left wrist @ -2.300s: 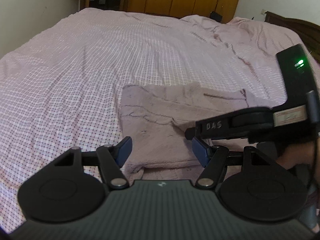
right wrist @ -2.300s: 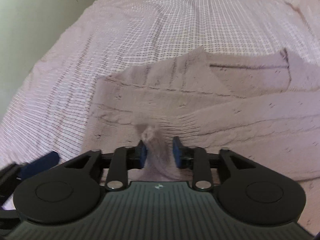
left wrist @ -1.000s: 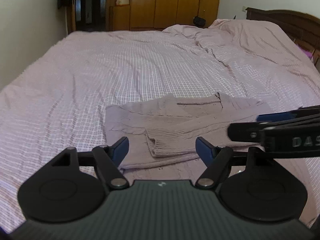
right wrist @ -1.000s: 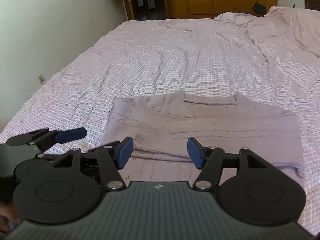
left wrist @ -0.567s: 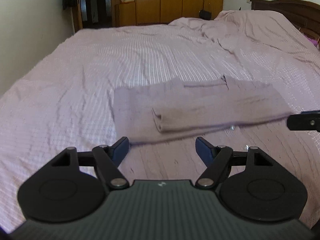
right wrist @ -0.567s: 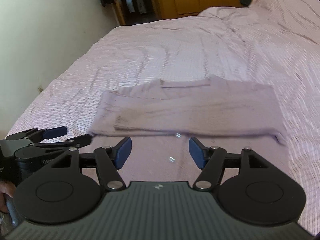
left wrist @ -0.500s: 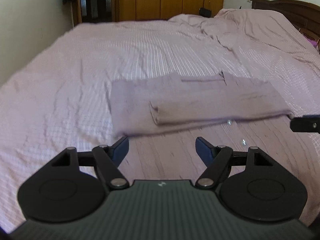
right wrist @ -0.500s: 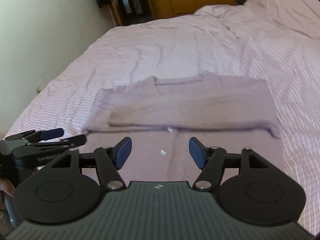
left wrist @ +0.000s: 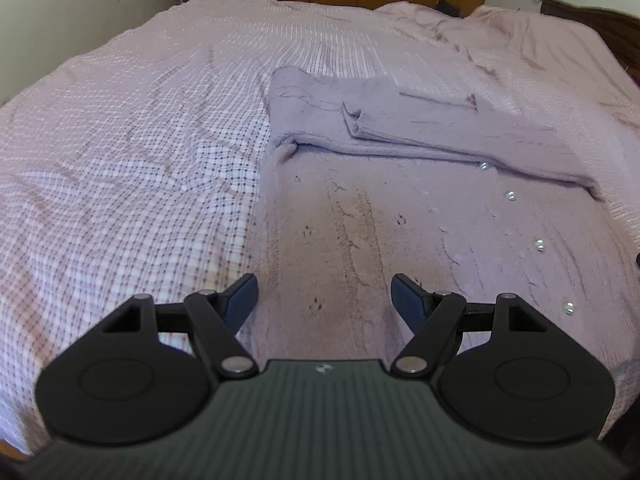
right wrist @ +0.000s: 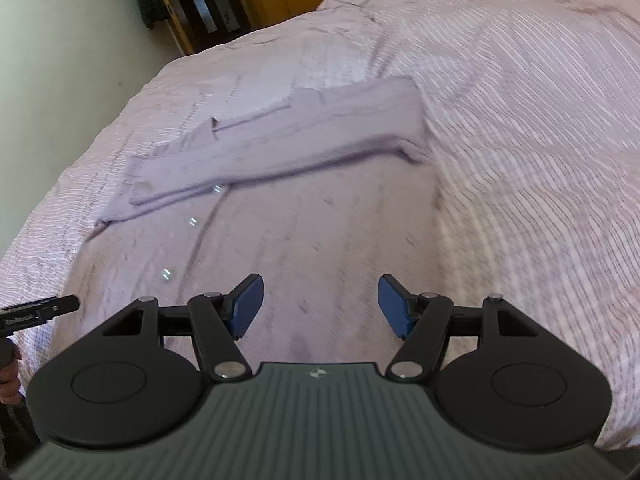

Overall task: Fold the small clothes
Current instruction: 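Move both grippers down to the cardigan hem, then close both grippers on the cardigan hem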

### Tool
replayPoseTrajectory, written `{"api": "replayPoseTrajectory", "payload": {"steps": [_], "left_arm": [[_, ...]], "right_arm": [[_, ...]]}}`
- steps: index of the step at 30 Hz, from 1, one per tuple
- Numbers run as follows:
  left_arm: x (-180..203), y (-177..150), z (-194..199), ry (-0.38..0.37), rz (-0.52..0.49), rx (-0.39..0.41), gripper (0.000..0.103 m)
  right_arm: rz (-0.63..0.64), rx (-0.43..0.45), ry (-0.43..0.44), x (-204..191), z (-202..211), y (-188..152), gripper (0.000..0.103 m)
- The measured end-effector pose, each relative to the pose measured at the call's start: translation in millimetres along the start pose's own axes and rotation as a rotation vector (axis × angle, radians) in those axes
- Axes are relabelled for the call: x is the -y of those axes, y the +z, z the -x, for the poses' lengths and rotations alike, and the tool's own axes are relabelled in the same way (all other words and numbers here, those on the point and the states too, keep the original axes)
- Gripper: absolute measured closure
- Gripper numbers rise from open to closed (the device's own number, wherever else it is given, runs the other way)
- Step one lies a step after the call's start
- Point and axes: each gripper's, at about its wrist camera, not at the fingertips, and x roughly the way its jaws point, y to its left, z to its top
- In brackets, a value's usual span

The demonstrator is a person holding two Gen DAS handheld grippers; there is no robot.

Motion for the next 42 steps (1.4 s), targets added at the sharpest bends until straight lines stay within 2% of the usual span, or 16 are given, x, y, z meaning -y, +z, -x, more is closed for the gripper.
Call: {"api": "replayPoseTrajectory", "payload": {"steps": [1,4,7,10,21,26,31,38,42], "left_arm": [[-1.0,-2.3,3.0,-0.007,0.001,0.011,0.029],[-5.1,-12.6,4.3,0.002,0.018,-0.015,0.029],[-9.1,-30.8,8.1,-0.022,0.043,-0.037,0.029],[-7.6,-43.5,17.3,-0.027,0.027,-0.039,0.029],[-36.7,-72.9,41.0,-0.128,0.118,-0.066,0.027],[-50.7,-83.8,49.3,-0.196,0.157,-0.065,0.028],[-54.7,-79.9,43.9,-0.241,0.190,-0.057,0.028],[-50.1,-49.2,21.5,-0.292,0.184,-0.037,0.028],[-48.7,-53.3,23.5,-0.299,0.186,-0.040,0.028]], "right_arm": [[-0.009,0.001,-0.002,5.1,1.9,-5.1,0.032],[-0.033,-0.003,-0.001,19.8,6.0,-15.7,0.032],[-0.037,0.002,-0.004,29.5,11.0,-25.2,0.032],[-0.024,0.008,0.016,36.8,15.2,-34.4,0.032],[-0.123,0.045,0.161,56.1,26.0,-75.9,0.032],[-0.229,0.072,0.287,70.4,32.3,-98.5,0.032],[-0.323,0.081,0.366,83.0,27.3,-98.3,0.032],[-0.345,0.100,0.397,90.7,7.0,-68.4,0.032],[-0.343,0.082,0.409,89.2,8.4,-75.7,0.032]]}}
